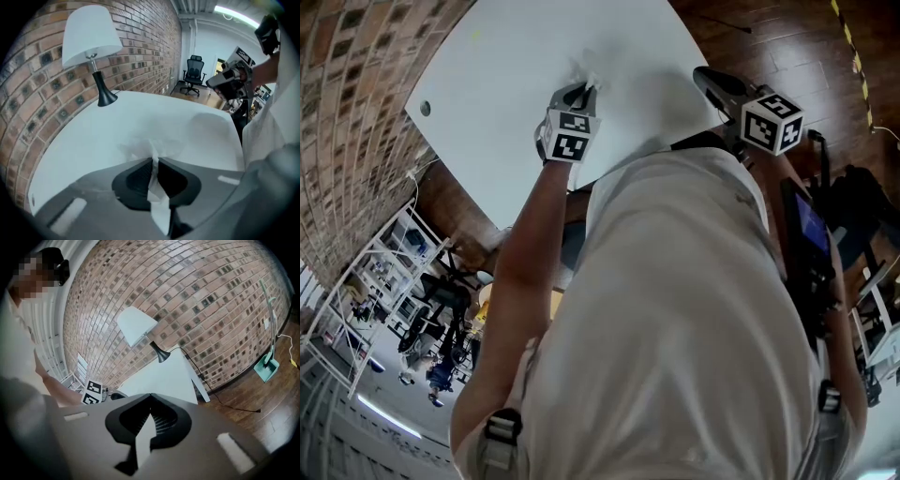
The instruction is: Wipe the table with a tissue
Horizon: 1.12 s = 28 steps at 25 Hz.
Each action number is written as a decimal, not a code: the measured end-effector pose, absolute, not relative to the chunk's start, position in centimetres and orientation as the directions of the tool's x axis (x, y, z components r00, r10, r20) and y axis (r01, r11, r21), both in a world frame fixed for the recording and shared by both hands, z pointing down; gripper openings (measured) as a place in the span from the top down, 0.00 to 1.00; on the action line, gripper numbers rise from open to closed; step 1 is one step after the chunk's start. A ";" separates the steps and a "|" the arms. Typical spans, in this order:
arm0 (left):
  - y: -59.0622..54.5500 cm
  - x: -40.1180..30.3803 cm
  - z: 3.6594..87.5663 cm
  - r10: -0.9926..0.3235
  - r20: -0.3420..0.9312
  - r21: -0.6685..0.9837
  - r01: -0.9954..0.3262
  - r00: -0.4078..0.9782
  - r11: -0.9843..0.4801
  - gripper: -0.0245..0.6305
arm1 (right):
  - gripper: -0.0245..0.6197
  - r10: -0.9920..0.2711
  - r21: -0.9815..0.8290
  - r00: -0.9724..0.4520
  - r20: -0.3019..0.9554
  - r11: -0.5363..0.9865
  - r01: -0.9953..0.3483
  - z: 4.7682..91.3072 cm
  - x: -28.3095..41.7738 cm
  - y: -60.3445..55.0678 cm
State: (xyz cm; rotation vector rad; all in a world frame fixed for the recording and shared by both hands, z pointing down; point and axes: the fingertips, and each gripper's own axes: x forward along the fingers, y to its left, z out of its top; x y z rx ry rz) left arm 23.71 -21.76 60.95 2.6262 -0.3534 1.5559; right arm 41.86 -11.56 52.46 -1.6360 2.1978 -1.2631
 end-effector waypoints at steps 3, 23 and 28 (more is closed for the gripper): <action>-21.9 22.2 61.8 -0.128 0.886 -0.029 -0.222 0.446 -0.975 0.91 | 0.95 -0.834 -0.682 -0.419 0.360 0.072 -0.728 52.6 41.4 -11.7; -12.9 26.2 62.5 0.066 0.862 0.053 0.041 0.503 -0.998 0.91 | 0.95 -0.838 -0.694 -0.405 0.365 0.045 -0.719 53.1 42.3 -11.2; -21.5 20.1 61.8 -0.207 0.869 -0.039 -0.356 0.449 -0.934 0.91 | 0.95 -0.834 -0.691 -0.424 0.353 0.073 -0.719 52.7 41.6 -11.2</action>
